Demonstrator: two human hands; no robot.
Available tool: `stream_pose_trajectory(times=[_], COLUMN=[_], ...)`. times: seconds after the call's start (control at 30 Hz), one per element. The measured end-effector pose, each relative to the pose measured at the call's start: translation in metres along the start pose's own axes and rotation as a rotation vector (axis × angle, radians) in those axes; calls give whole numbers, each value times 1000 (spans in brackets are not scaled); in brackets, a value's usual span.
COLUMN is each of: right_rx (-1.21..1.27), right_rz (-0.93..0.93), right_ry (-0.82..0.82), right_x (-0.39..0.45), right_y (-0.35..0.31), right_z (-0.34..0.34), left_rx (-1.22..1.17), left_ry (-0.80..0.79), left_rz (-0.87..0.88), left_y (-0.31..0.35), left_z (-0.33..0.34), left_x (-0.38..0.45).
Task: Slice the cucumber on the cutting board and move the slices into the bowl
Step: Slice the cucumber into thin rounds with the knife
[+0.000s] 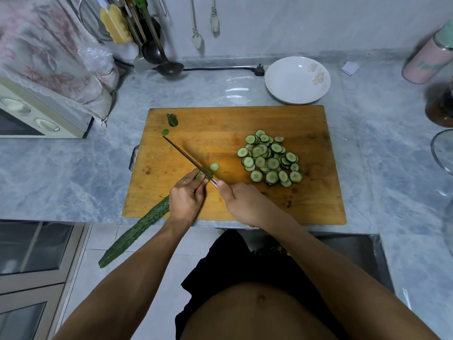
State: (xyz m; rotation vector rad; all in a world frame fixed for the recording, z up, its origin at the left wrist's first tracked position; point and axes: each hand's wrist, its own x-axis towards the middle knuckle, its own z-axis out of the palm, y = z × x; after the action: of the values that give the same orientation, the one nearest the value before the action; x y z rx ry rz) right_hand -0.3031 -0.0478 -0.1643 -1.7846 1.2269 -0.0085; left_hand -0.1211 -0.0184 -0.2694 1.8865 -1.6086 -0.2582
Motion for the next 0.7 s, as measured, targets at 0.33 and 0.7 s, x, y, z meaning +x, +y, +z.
stream_pose_trajectory(times=[0.33, 0.7], right_rx=[-28, -38], right_rz=[-37, -80], right_ry=[52, 27], right_x=[7, -26], right_y=[4, 6], right_z=[10, -9], left_rx=[-79, -129], left_ry=[5, 7], left_rz=[-16, -55], left_y=[1, 3], left_z=[-4, -5], left_x=[1, 1])
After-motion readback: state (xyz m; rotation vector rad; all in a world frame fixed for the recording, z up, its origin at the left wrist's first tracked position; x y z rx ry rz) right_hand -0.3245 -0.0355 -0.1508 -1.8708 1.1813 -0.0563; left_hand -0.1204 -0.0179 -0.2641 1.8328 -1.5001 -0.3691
